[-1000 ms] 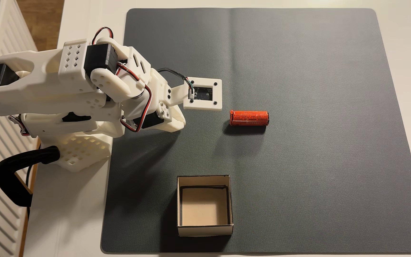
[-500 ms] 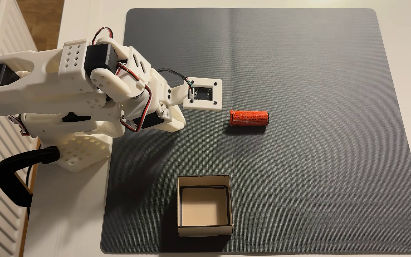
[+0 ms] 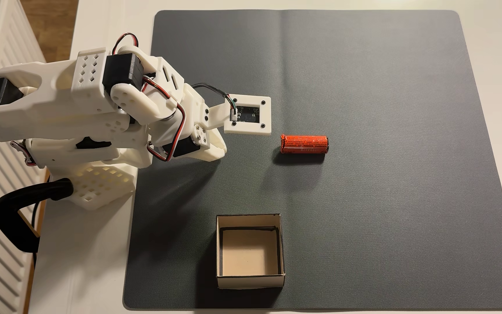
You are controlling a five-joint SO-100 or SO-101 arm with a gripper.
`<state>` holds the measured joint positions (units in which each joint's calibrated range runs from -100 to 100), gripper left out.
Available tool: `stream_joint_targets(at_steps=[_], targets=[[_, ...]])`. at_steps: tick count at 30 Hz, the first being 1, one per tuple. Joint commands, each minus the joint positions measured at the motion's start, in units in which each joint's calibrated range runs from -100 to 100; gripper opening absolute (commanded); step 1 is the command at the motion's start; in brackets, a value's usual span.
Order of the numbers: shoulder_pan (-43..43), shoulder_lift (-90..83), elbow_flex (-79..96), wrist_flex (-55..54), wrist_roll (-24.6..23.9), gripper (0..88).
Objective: Pick the red object and place it in the box
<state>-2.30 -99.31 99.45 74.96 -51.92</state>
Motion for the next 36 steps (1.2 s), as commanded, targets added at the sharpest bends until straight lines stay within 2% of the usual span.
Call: stream_joint_targets(at_steps=[1, 10, 14, 27, 36], targets=[[0.1, 0.6, 0.4, 0.7, -0.1, 1.3], [0.3, 0.6, 0.4, 0.1, -0.5, 0.8], [-0.3, 0.6, -0.5, -4.0, 0.0, 0.8], [-0.1, 1.4, -22.2, -6.0, 0.0, 0.7], [0.1, 5.5, -21.6, -9.8, 0.0, 1.6]])
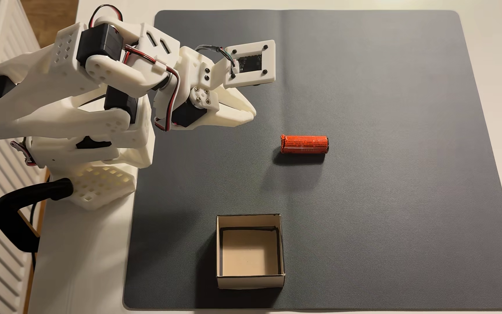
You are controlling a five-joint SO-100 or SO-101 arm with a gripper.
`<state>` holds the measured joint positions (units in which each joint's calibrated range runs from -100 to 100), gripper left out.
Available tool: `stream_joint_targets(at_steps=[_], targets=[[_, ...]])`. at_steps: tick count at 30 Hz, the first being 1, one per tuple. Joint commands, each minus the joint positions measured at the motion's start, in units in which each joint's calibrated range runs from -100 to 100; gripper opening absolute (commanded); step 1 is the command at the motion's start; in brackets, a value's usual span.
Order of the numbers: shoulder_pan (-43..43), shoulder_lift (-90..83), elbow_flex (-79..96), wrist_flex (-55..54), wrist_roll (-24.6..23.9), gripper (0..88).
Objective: Pick the red object and place it in the box
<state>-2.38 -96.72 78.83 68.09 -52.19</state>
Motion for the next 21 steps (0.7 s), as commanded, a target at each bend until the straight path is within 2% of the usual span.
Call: stream_joint_targets(at_steps=[1, 6, 16, 21], targets=[[0.1, 4.6, -1.0, -4.6, 0.2, 1.6], [-0.2, 15.3, -1.8, -13.6, 0.2, 2.6], [-1.9, 42.1, -14.2, -23.9, -0.2, 21.0], [-1.9, 51.5, -16.2, -29.2, -0.1, 26.9]])
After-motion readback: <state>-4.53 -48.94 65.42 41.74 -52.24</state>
